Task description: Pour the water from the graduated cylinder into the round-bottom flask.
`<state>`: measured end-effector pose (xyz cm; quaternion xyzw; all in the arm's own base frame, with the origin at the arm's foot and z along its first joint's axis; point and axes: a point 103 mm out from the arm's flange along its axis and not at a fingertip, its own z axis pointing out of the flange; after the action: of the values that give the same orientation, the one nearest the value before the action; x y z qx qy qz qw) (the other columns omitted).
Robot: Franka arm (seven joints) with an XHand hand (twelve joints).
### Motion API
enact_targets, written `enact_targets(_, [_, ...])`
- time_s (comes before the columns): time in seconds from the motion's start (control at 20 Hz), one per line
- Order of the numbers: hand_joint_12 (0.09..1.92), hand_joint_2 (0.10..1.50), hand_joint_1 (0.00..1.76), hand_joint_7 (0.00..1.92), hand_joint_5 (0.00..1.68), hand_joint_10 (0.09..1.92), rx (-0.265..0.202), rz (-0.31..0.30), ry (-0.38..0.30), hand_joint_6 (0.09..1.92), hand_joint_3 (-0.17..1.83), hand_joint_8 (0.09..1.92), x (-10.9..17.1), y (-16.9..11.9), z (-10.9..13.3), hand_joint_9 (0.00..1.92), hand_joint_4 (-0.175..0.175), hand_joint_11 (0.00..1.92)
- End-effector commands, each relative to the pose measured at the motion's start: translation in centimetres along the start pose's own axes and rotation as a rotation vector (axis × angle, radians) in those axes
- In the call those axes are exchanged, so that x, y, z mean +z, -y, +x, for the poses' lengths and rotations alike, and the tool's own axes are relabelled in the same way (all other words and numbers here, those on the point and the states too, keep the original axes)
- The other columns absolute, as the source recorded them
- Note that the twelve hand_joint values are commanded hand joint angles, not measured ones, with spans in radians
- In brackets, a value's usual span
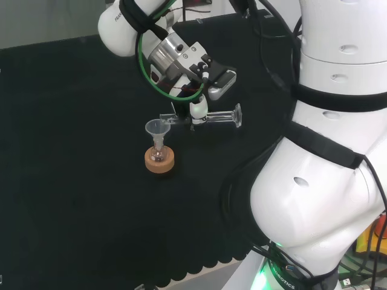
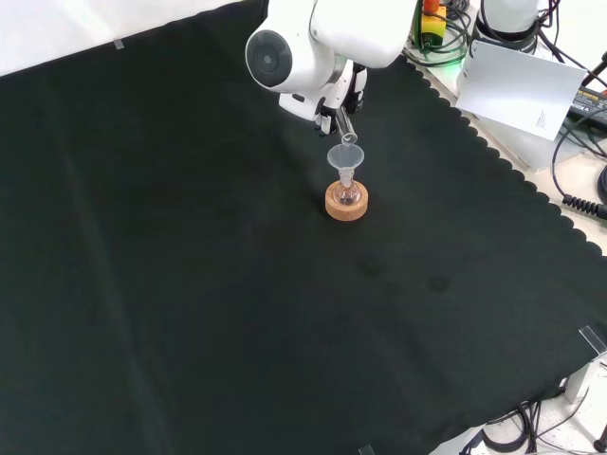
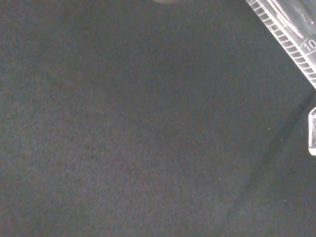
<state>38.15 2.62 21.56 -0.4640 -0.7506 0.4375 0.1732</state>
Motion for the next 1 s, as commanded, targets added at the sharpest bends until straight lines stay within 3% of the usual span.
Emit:
enact_targets(0.05, [0.79,1.12,1.26,0.99,0.96,0.09,0.011,0.015,0.015,1.03,0.0,1.02,-0.11,0.04,-0.02,1.43,-0.175,1.21])
enact_targets(1.0, [0.79,1.12,1.26,0.99,0.96,0.09,0.045,0.053,0.033,1.04,0.0,1.02,-0.27,0.31,-0.25,1.43,-0.175,1.21])
